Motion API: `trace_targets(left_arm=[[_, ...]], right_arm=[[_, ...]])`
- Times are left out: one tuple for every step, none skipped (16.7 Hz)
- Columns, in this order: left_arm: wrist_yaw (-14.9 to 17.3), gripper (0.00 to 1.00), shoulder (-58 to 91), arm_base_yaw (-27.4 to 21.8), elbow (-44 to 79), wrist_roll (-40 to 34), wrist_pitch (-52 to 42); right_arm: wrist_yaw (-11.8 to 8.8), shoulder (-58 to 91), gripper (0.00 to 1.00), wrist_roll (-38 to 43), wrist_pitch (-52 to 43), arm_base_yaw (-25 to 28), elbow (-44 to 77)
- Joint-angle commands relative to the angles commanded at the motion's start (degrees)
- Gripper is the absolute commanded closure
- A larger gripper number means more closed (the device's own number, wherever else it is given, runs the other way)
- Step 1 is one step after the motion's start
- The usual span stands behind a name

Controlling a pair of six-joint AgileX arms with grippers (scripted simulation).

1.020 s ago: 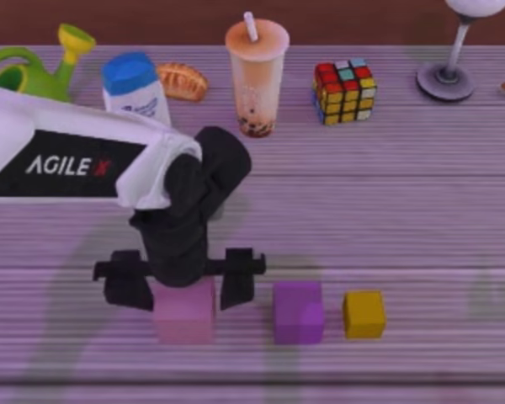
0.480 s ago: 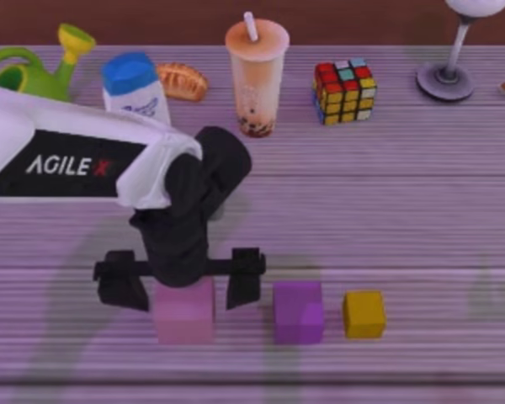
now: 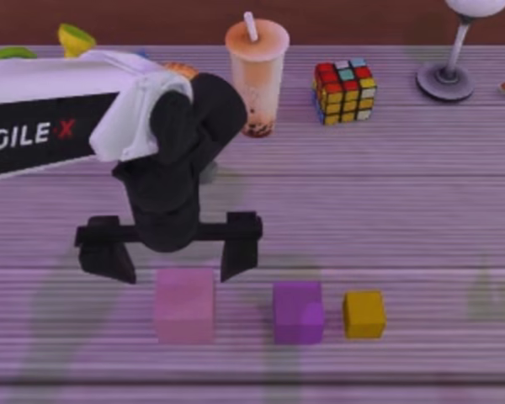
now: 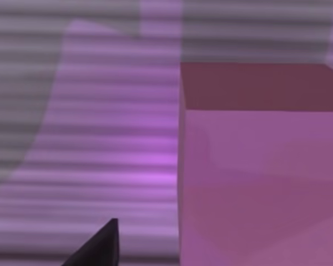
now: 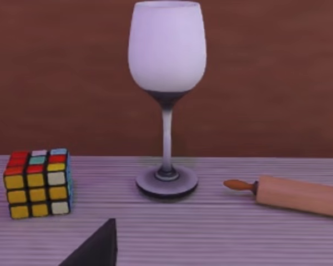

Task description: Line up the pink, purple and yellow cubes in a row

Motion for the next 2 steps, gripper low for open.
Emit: trace_targets(left_arm=[[0.0, 0.0, -0.5, 0.1, 0.4, 0.0, -0.7], [0.0, 0.0, -0.6, 0.1, 0.5, 0.0, -0.8]], right_arm=[[0.0, 0.0, 0.0, 0.0, 0.0, 0.0, 0.0], [0.0, 0.0, 0.0, 0.0, 0.0, 0.0, 0.0]])
